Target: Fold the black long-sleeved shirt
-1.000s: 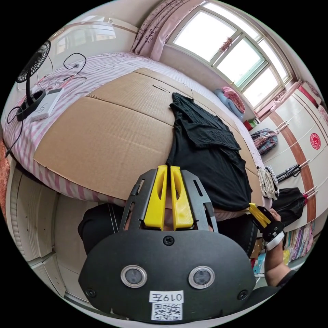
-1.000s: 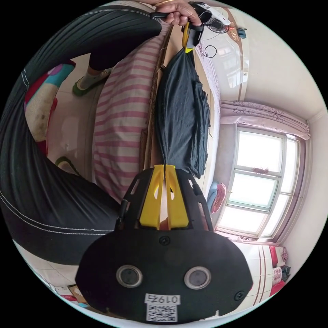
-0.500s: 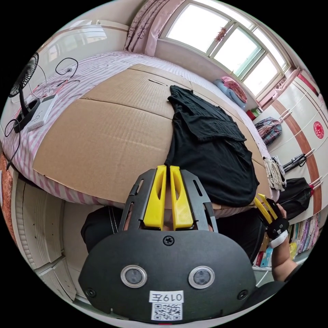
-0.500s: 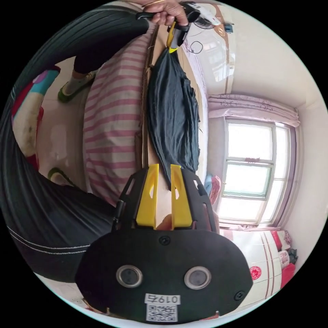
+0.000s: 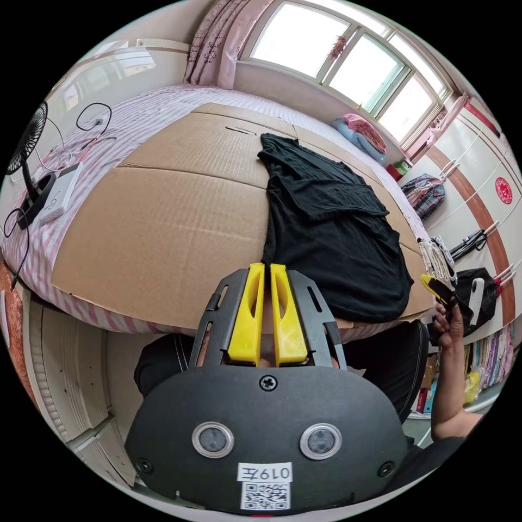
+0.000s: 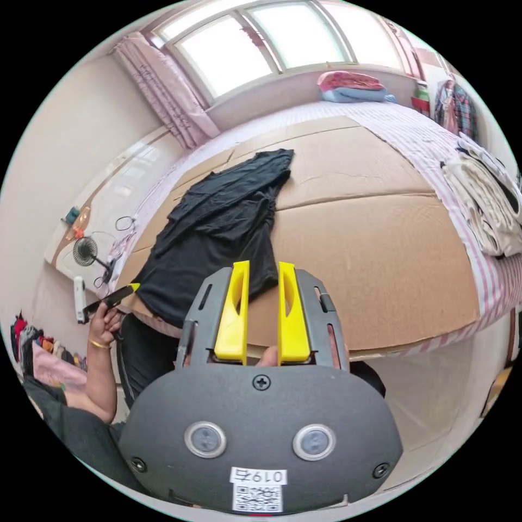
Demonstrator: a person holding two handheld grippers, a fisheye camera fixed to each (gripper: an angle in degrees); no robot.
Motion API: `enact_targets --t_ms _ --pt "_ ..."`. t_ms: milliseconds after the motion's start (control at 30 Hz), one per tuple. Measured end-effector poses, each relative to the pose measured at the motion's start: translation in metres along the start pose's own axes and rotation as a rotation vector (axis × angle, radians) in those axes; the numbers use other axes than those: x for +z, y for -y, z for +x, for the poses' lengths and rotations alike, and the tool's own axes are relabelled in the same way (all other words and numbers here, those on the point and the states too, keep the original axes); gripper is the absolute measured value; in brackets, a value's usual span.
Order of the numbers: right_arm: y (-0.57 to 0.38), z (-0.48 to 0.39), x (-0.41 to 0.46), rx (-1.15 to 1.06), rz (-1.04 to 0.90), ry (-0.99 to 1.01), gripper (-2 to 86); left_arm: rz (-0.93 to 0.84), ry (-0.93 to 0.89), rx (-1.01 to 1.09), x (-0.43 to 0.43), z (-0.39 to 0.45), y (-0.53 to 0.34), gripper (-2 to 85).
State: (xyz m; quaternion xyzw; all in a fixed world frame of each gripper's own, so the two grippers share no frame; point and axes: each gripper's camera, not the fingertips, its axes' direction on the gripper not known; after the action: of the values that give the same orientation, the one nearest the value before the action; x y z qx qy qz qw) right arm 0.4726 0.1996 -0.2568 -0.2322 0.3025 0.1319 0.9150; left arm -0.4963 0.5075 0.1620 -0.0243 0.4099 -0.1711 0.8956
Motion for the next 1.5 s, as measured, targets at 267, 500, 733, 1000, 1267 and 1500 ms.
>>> enact_targets --t_ms 267,500,733,1000,1267,1500 --pt "0.005 -0.039 -0.035 0.07 0.013 -0.107 7.4 -0.006 -0.015 -0.002 0.003 0.0 0.004 2.3" --pt "0.004 -0.079 -0.065 -0.025 0.011 -0.185 1.8 0.001 -0.01 -0.006 0.005 0.0 0.006 1.6" --pt "-0.004 -0.087 -0.11 0.008 0.018 -0.169 -0.5 -0.005 0.002 0.001 0.007 -0.004 0.008 1.2" --pt "-0.012 -0.107 -0.15 0.014 0.028 -0.18 -0.7 -0.015 0.03 0.012 0.007 -0.013 0.011 0.8" --pt "-0.021 -0.134 -0.182 -0.014 0.027 -0.209 -0.7 -0.019 0.043 0.017 0.01 -0.023 0.012 1.0" --pt "-0.026 -0.157 -0.183 -0.044 -0.005 -0.22 0.6 -0.036 0.051 0.039 0.023 -0.029 0.023 1.4"
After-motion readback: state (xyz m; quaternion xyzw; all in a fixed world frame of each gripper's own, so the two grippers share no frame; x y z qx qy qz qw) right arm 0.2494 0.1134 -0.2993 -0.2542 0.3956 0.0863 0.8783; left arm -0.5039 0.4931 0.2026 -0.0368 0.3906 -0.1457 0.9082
